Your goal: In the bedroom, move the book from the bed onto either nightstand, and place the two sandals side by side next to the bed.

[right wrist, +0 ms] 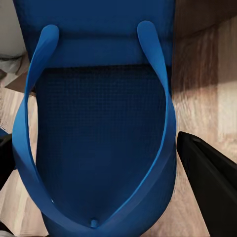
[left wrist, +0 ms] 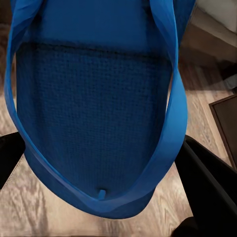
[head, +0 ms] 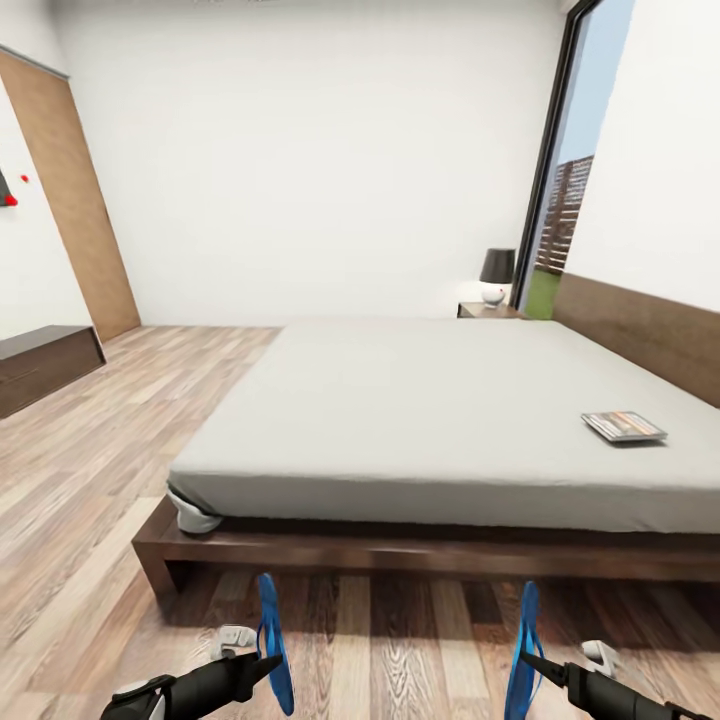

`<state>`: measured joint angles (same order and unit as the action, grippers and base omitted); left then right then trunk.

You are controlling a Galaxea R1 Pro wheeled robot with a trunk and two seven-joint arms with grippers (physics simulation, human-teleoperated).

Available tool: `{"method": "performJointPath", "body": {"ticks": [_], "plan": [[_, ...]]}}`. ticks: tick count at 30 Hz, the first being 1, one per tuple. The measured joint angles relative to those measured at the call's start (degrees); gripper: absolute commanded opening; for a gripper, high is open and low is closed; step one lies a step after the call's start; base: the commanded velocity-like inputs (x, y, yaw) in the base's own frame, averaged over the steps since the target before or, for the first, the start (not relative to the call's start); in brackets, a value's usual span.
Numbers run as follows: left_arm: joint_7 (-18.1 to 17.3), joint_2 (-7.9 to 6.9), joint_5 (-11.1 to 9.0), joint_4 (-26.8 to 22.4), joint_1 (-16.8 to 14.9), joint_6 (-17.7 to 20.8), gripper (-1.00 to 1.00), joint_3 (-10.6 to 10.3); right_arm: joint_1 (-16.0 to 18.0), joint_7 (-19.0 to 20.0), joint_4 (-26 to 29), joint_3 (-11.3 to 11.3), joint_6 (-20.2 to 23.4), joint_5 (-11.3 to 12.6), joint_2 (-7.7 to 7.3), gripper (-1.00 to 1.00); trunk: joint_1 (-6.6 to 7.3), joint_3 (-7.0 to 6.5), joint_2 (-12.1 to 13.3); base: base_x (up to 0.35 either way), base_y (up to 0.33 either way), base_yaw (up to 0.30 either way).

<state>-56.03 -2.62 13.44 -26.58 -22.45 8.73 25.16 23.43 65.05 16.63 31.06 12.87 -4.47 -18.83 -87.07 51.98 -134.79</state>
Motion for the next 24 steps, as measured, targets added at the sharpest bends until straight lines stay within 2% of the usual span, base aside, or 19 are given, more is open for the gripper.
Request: {"method": "performJointPath", "body": {"ticks": [8,24], "plan": [[-0.02,0.00,-0.05,0.00,-0.01,0.00,-1.00,0.01,0.00,0.03,0.00,0.00,0.00,0.00,0.00,-1.00,0.00,0.00,0.00,0.000,0.000,0.273],[-0.01,-0.01,-0.05,0.02,-0.01,0.00,-1.00,0.02,-0.01,0.03,0.02,0.09,-0.01,0.08,-0.01,-1.00,0.00,0.00,0.00,0.000,0.000,0.012]]}}
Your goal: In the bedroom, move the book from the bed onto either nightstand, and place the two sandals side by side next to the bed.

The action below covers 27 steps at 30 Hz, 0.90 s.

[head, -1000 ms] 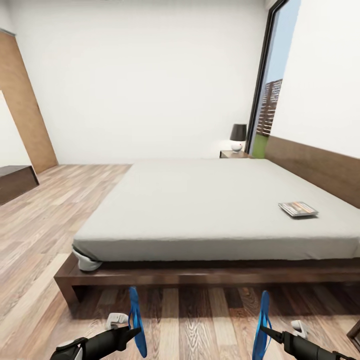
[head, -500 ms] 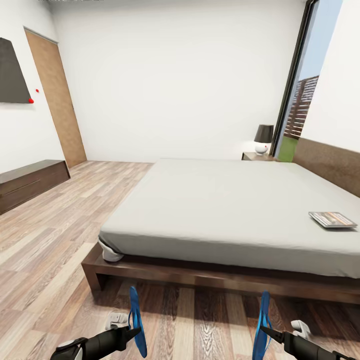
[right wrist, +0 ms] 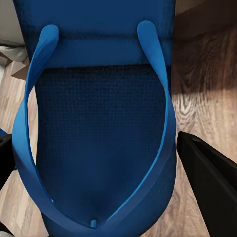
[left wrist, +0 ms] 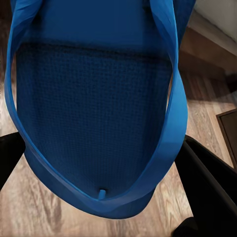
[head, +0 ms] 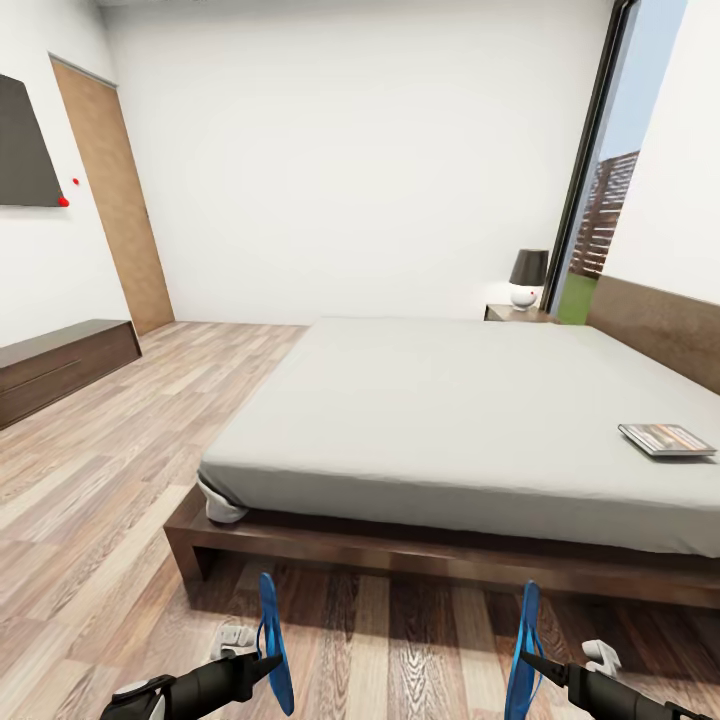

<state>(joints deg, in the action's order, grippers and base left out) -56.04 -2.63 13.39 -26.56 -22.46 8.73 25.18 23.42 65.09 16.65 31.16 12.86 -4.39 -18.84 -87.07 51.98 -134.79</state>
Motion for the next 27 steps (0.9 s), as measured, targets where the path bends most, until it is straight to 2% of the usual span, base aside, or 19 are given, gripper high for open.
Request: {"method": "performJointPath", "body": {"ticks": [4,6,8,9,12,14,15,17,20,21,23,27], "plan": [[0.17,-0.17,0.21,-0.18,-0.01,0.00,-1.00,-0.01,0.00,-0.06,0.06,0.00,0.00,-0.02,0.00,-1.00,0.00,0.00,0.00,0.000,0.000,0.000],[2.53,-0.78,0.30,-0.79,-0.03,0.21,-1.00,0.10,0.00,-0.55,0.08,0.11,0.05,-0.01,-0.18,-1.00,0.00,0.00,0.00,0.000,0.000,0.000],[7.12,-1.52,0.33,-3.56,-0.36,1.78,-1.00,0.14,0.00,-3.49,0.08,0.18,0.09,-0.04,-0.35,-1.00,0.00,-0.01,0.00,0.000,0.000,0.000],[13.69,-1.73,0.61,-6.45,-0.74,5.66,-1.00,0.11,0.00,-6.09,0.07,0.13,0.11,-0.08,-0.36,-1.00,0.00,-0.01,0.00,0.000,0.000,0.000],[29.55,-1.54,1.01,-10.92,-1.27,13.08,-1.00,-0.59,0.00,-7.37,0.08,0.17,0.32,-0.01,-0.44,-1.00,0.00,0.00,0.00,0.000,0.000,0.000],[41.03,-0.64,1.26,-12.42,-1.62,16.77,-1.00,-2.58,0.00,-7.52,0.08,0.23,0.61,0.04,-0.50,-1.00,0.00,0.00,0.00,0.000,0.000,0.000],[42.83,-0.42,1.08,-12.58,-1.67,17.23,-1.00,-3.23,0.00,-7.51,0.08,0.26,0.67,0.05,-0.52,-1.00,0.00,0.00,0.00,0.000,0.000,0.000],[47.76,0.40,0.99,-12.89,-1.79,18.30,-1.00,-6.35,0.00,-6.64,0.08,0.31,0.86,0.09,-0.60,-1.00,0.00,0.00,0.00,0.000,0.000,0.000],[49.73,1.09,1.00,-13.22,-1.84,18.75,-1.00,-8.32,0.00,-1.78,0.09,0.36,0.99,0.13,-0.67,-1.00,0.00,0.00,0.00,0.000,0.000,0.000],[50.11,1.63,0.94,-13.40,-1.84,18.91,-1.00,-8.71,0.01,2.06,0.10,0.38,1.01,0.17,-0.69,-1.00,0.00,0.00,0.00,0.000,0.000,0.000],[50.36,2.31,1.11,-13.79,-1.87,19.89,-1.00,-8.98,0.00,6.75,0.10,0.37,0.97,0.08,-0.70,-1.00,0.00,0.00,0.00,0.000,0.000,0.000],[50.37,2.77,1.14,-14.52,-2.35,26.23,-1.00,-9.78,0.00,10.05,0.08,0.36,0.96,0.05,-0.70,-1.00,0.00,0.00,0.00,0.000,0.000,0.000]]}}
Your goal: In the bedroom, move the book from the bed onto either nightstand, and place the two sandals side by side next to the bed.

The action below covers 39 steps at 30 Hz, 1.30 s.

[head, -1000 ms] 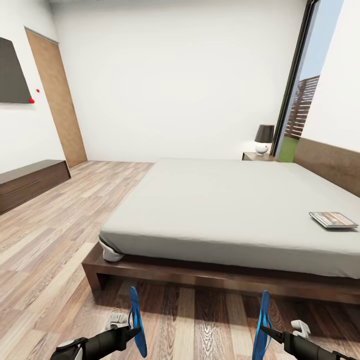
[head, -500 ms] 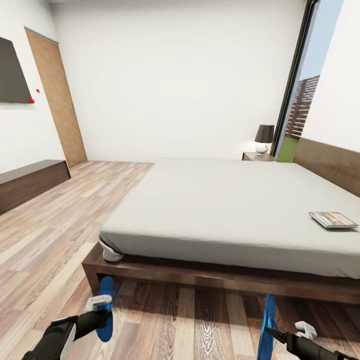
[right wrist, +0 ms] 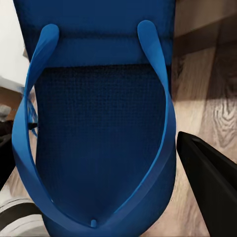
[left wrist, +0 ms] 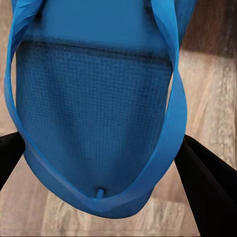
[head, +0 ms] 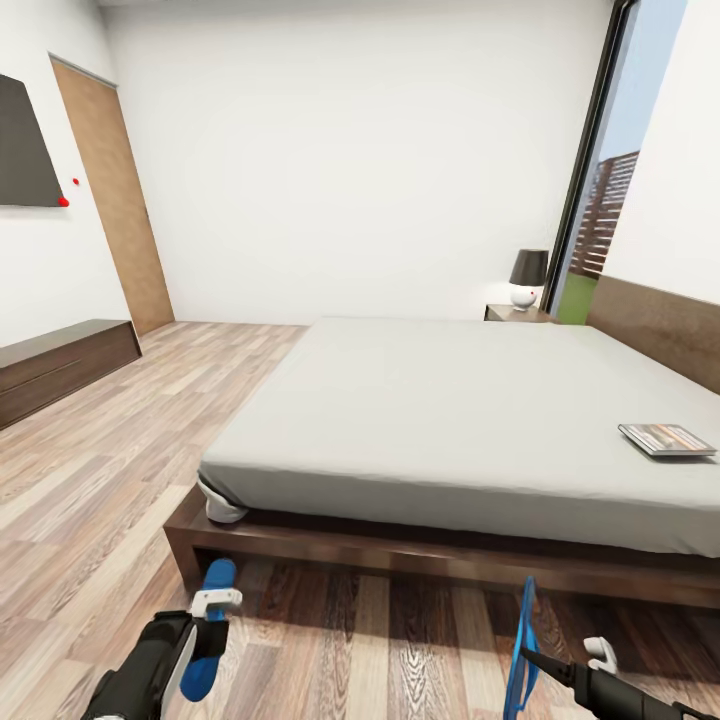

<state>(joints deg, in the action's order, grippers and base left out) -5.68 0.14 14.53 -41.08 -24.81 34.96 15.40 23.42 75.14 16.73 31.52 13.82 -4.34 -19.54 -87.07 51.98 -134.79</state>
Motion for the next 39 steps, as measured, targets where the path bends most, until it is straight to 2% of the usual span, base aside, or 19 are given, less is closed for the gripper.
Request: {"method": "performJointPath", "body": {"ticks": [4,6,7,9,11,31,32,34,35,36,39], "plan": [[-0.08,0.02,0.07,1.09,-0.33,2.24,-1.00,-1.75,0.00,0.56,-0.04,-0.14,0.00,-0.03,0.05,-1.00,0.00,0.00,0.00,0.000,0.000,0.000],[-0.09,-0.17,0.16,1.57,-0.38,-0.14,-1.00,-2.56,0.00,0.61,-0.06,-0.23,-0.05,-0.01,0.08,-1.00,0.00,0.00,0.00,0.000,0.000,0.000],[-0.14,-0.22,0.05,1.78,-0.39,-3.59,-1.00,-2.74,0.00,0.59,-0.06,-0.25,-0.07,0.01,0.08,-1.00,0.00,0.00,0.00,0.000,0.000,0.000],[-0.14,-0.25,0.09,2.62,-0.38,-7.00,-1.00,-2.80,0.00,0.57,-0.05,-0.26,-0.10,0.03,0.09,-1.00,0.00,0.00,0.00,0.000,0.000,0.000],[-0.08,-0.16,0.10,3.02,-0.38,-7.88,-1.00,-2.90,0.00,0.55,-0.05,-0.27,-0.15,0.04,0.09,-1.00,0.00,0.00,0.00,0.000,0.000,0.000],[-0.02,-0.01,0.24,2.81,-0.38,-8.25,-1.00,-3.00,-0.01,0.39,-0.02,-0.32,-0.44,0.02,0.09,-1.00,-4.39,3.59,-8.01,0.000,0.000,0.000],[-0.03,-0.01,0.25,2.84,-0.38,-8.02,-1.00,-3.00,-0.01,0.38,-0.01,-0.32,-0.44,0.02,0.09,-1.00,-4.61,3.77,-8.41,0.000,0.000,0.000],[-0.04,-0.05,0.23,2.77,-0.38,-4.03,-1.00,-2.98,0.00,0.39,-0.02,-0.26,-0.44,0.04,0.09,-1.00,-4.64,3.99,-8.44,0.000,0.000,0.000],[-0.12,-0.07,0.23,2.63,-0.37,0.31,-1.00,-2.96,0.00,0.39,-0.04,-0.27,-0.44,0.04,0.09,-1.00,-4.64,4.00,-8.43,0.000,0.000,0.000],[-0.18,-0.08,0.12,2.59,-0.38,1.98,-1.00,-2.97,0.00,0.39,-0.03,-0.27,-0.44,0.04,0.09,-1.00,-4.64,3.99,-8.44,0.000,0.000,0.000],[-0.25,-0.08,0.07,2.52,-0.45,4.08,-1.00,-2.96,0.00,0.39,-0.05,-0.27,-0.44,0.04,0.09,-1.00,-4.64,3.99,-8.44,0.000,0.000,0.000]]}}
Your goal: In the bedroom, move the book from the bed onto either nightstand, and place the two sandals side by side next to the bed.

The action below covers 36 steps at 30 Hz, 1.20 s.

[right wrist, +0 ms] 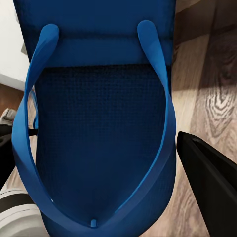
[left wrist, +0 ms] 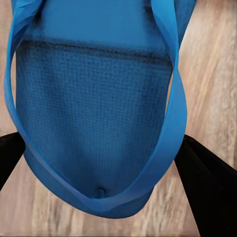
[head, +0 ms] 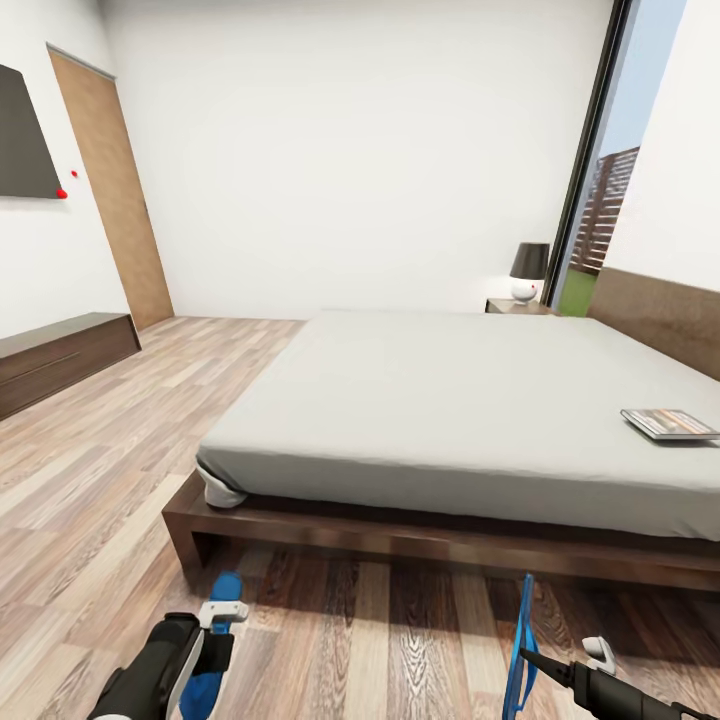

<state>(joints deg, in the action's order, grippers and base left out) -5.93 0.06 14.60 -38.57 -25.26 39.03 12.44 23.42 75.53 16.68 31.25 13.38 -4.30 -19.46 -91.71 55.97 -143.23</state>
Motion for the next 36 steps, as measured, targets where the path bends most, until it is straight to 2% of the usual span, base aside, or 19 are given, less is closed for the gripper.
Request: {"method": "performJointPath", "body": {"ticks": [2,36], "plan": [[-0.02,-0.06,0.01,-0.02,-0.02,0.49,-1.00,0.00,0.00,0.00,0.01,0.00,-0.03,0.00,0.00,-1.00,0.00,0.00,0.00,0.000,0.000,0.000],[-0.02,0.08,-0.01,-0.02,-0.03,0.53,-1.00,0.00,0.00,-0.01,0.01,-0.04,-0.26,-0.01,0.00,-1.00,-0.88,7.53,-0.45,0.000,0.000,0.000]]}}
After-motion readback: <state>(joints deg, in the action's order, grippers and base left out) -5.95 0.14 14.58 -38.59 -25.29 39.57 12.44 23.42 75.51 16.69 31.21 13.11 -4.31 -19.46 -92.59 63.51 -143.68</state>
